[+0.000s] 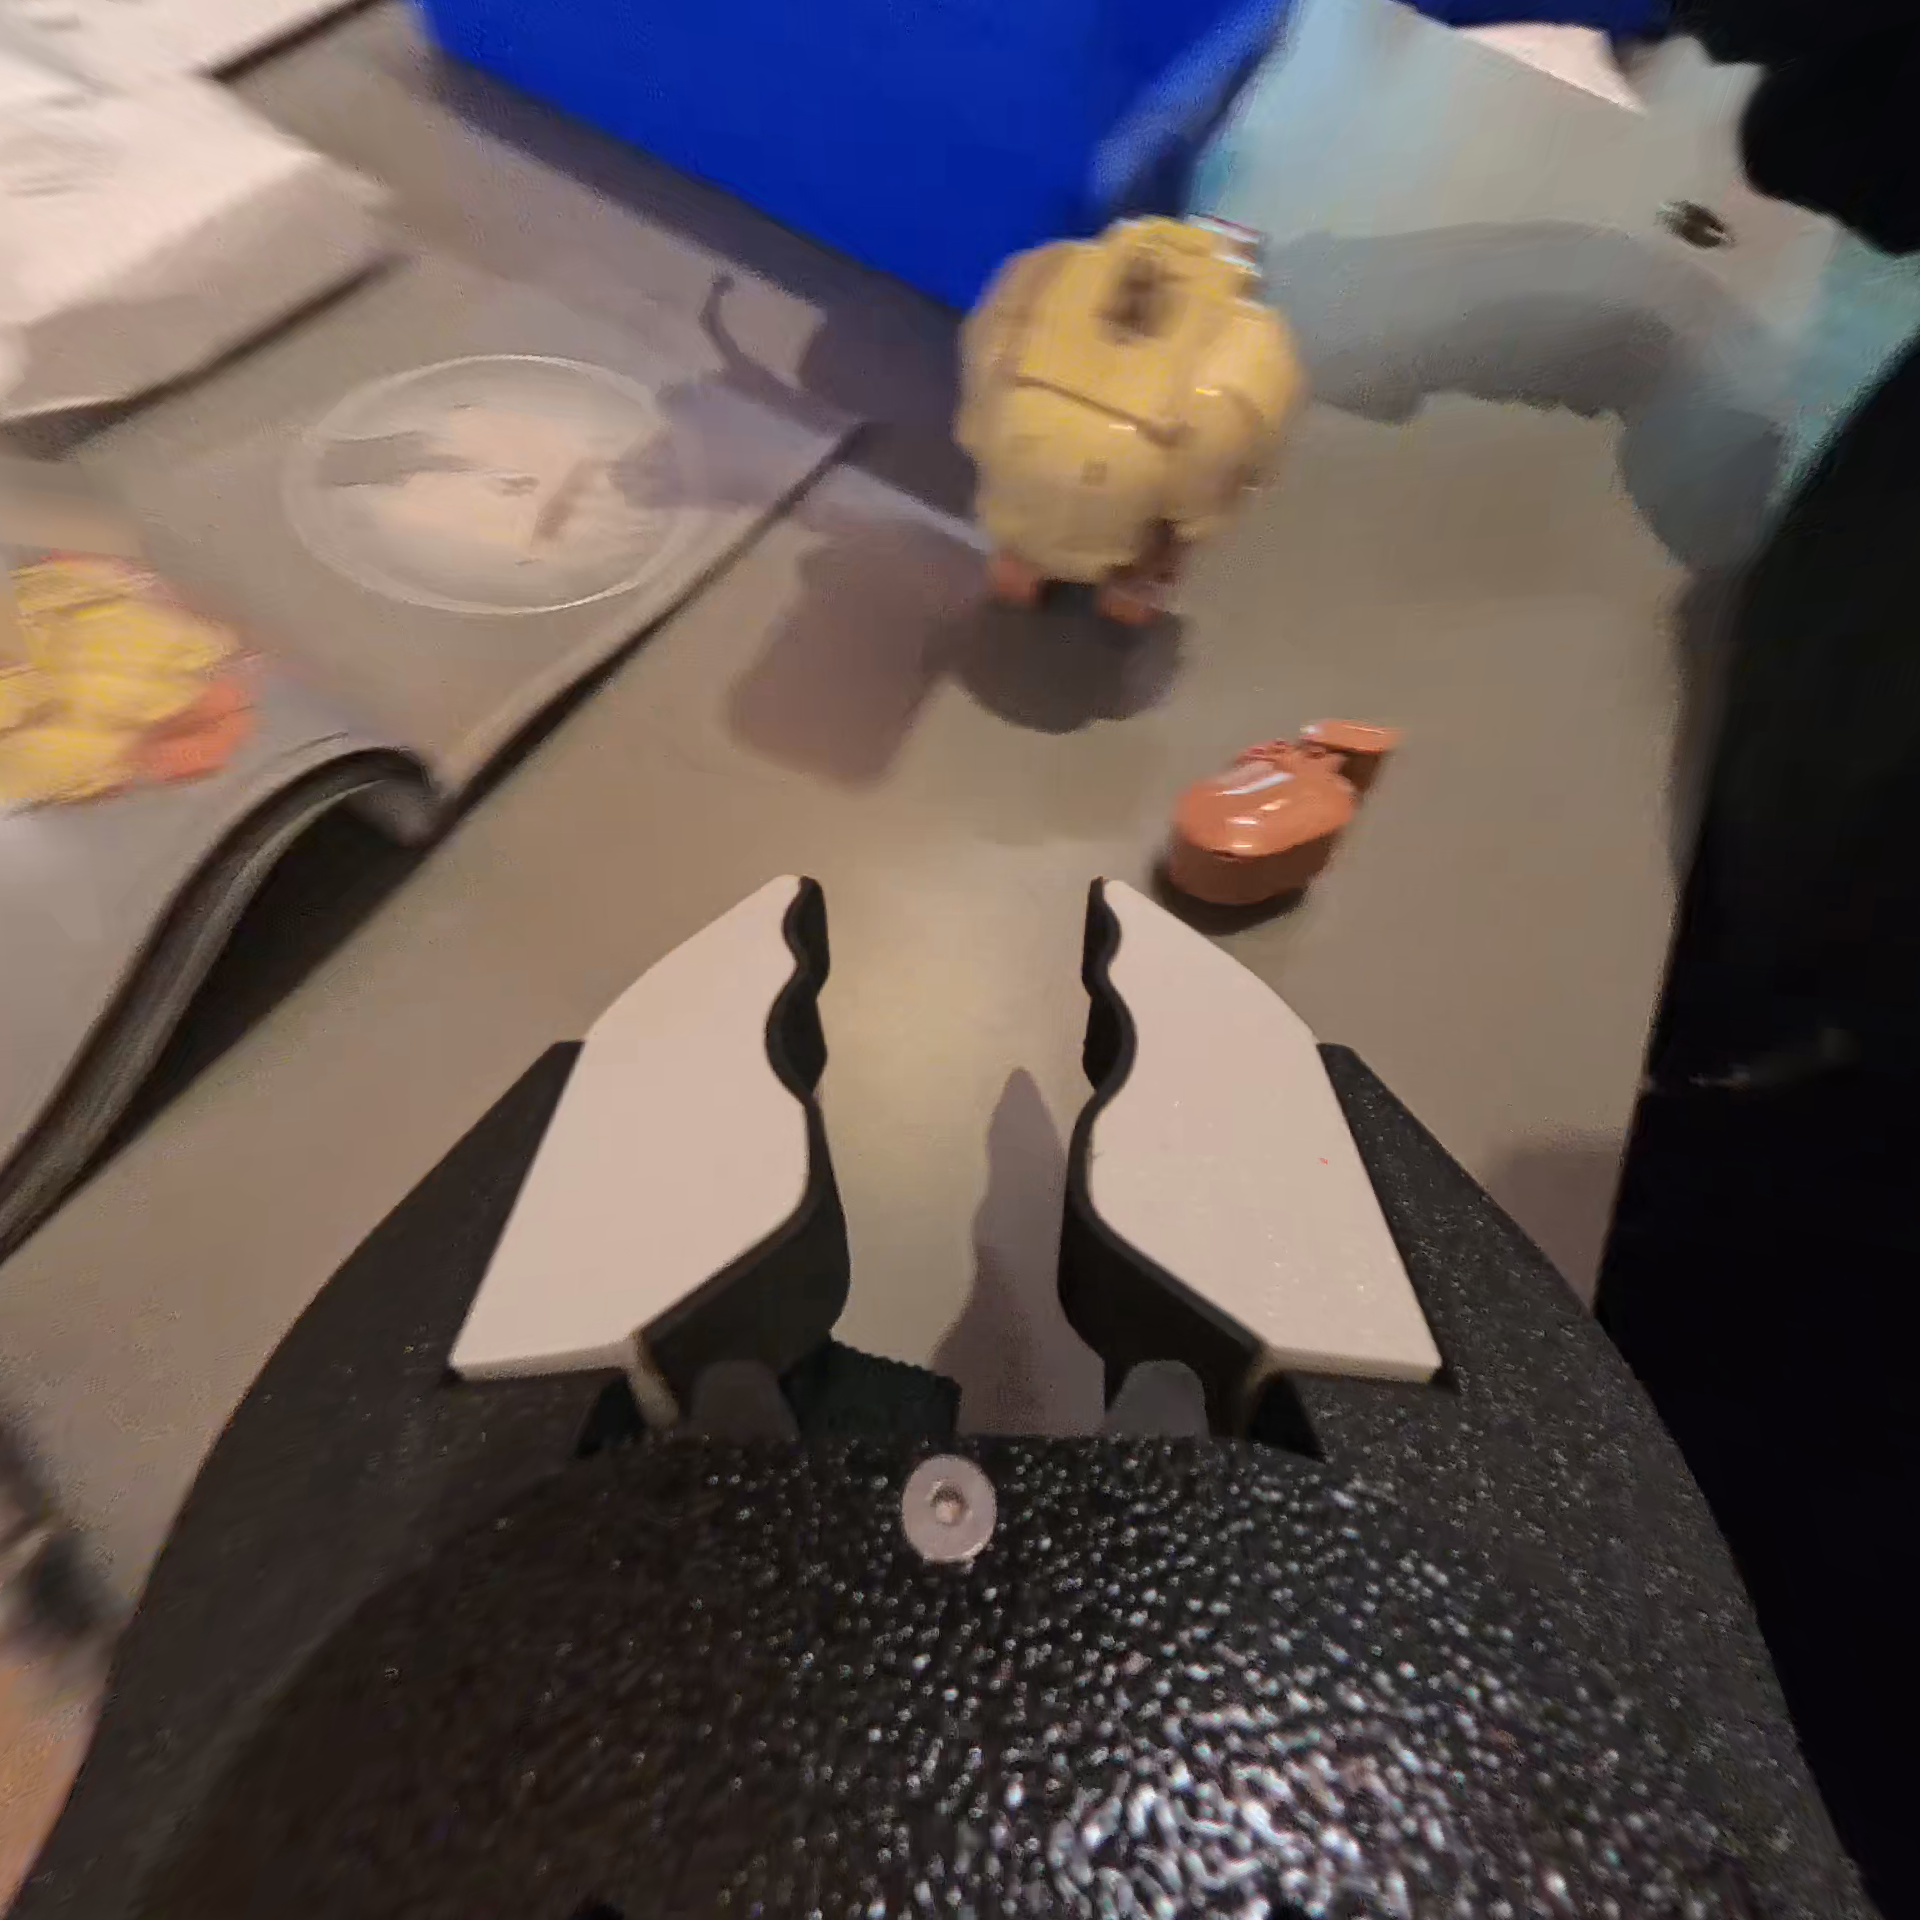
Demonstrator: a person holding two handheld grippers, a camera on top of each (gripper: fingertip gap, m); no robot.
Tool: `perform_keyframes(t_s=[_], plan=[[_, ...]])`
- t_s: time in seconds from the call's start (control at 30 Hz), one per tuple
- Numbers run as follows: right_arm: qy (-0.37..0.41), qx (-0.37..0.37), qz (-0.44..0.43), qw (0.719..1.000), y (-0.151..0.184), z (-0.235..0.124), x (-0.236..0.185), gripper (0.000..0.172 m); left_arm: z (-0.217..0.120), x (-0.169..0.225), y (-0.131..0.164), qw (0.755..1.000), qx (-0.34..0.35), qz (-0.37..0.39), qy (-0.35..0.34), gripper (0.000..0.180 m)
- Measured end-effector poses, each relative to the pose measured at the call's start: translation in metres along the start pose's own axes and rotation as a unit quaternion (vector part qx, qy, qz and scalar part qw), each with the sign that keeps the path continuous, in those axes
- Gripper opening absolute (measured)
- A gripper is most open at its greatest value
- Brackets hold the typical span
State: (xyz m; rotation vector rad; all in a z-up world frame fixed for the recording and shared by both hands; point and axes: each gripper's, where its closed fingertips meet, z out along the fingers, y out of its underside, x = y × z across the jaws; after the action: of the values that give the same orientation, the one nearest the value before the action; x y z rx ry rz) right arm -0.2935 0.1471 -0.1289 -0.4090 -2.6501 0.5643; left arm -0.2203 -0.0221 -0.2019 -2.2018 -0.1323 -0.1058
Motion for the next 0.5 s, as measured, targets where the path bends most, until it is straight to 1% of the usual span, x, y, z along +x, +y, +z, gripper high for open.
perform_keyframes(t_s=[0.07, 0.17, 0.27, 0.37, 0.43, 0.5], plan=[[0.027, 0.010, 0.033, 0.999, 0.029, -0.030, -0.012, 0.057, 0.017, 0.014, 0.004, 0.999, -0.012, 0.021, 0.021, 0.051], [0.085, 0.008, 0.099, 0.991, 0.087, -0.070, -0.018, 0.055, 0.034, 0.012, 0.007, 0.999, -0.005, 0.035, 0.015, 0.054], [0.128, -0.032, 0.144, 0.981, 0.149, -0.095, -0.017, 0.051, 0.042, 0.005, 0.003, 1.000, 0.016, 0.018, 0.018, 0.052], [0.130, -0.094, 0.154, 0.975, 0.194, -0.098, -0.007, 0.051, 0.047, -0.002, 0.001, 1.000, 0.012, 0.012, 0.015, 0.052], [0.116, -0.142, 0.138, 0.973, 0.215, -0.087, 0.008, 0.050, 0.050, -0.003, 0.000, 1.000, 0.008, 0.010, 0.020, 0.052], [0.085, -0.194, 0.107, 0.971, 0.231, -0.069, 0.026, 0.048, 0.055, -0.006, 0.000, 1.000, 0.004, 0.008, 0.017, 0.052]])
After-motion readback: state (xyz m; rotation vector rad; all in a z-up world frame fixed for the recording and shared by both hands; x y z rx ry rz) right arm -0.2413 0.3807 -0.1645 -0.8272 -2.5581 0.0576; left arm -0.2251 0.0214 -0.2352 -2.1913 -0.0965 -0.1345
